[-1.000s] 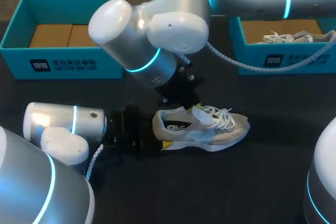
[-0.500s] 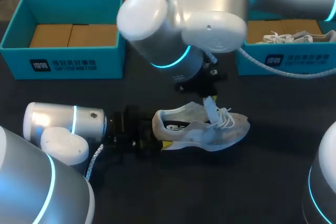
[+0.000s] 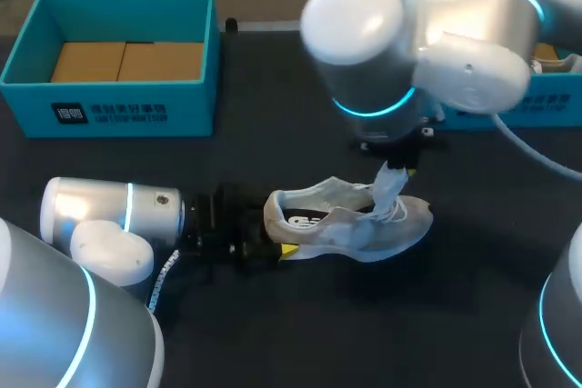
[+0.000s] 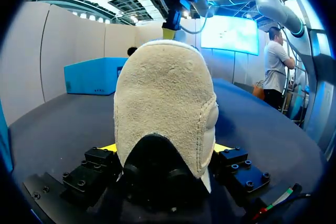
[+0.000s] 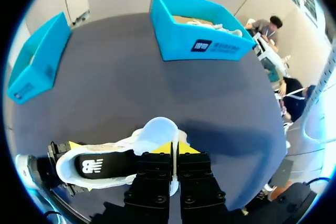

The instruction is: Take the shoe out of the shoebox, open the shoe tongue, remove and reinsert the insole, then place the shoe into the shoebox

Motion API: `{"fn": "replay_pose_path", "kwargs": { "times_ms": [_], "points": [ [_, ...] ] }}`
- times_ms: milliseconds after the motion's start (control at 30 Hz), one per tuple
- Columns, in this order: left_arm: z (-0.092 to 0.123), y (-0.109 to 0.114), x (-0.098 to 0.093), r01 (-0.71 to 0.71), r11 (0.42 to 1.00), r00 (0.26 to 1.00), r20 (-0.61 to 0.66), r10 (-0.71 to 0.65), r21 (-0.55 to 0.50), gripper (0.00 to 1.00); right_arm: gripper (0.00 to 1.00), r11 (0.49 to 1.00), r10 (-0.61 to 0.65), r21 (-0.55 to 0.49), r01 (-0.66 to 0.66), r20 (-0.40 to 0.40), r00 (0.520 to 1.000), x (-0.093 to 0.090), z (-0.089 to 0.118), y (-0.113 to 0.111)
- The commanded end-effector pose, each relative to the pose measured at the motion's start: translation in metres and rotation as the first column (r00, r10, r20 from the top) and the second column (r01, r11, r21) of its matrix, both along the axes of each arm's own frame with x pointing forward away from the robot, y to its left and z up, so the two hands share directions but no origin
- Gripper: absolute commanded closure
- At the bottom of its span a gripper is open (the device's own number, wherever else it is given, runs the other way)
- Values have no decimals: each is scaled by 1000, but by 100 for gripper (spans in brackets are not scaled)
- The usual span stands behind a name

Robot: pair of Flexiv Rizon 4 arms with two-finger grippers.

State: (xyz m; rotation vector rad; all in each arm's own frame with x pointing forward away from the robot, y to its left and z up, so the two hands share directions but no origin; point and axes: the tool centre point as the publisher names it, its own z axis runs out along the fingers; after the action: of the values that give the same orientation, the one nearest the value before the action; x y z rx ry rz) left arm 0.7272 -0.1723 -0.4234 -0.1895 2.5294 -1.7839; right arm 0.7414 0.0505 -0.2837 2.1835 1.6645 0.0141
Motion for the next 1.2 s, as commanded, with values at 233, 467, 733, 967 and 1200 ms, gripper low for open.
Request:
{"fn": "replay_pose_path", "kwargs": {
  "times_ms": [233,467,733,967,1200],
  "points": [
    [-2,0,-2,-3,1000,1000,1,3,0,100,0,996,-30,90,28,20,999,-2,-2,5],
    [-2,0,-2,-3,1000,1000,1,3,0,100,0,992,-3,125,10,-59,998,-4,7,11],
    [-2,0,-2,-3,1000,1000,1,3,0,100,0,975,116,203,-86,-141,983,-7,19,35],
    [-2,0,-2,-3,1000,1000,1,3,0,100,0,974,128,205,-98,-140,982,-8,19,38],
    [-2,0,-2,-3,1000,1000,1,3,0,100,0,974,128,205,-98,-140,982,-8,19,38]
  ]
}}
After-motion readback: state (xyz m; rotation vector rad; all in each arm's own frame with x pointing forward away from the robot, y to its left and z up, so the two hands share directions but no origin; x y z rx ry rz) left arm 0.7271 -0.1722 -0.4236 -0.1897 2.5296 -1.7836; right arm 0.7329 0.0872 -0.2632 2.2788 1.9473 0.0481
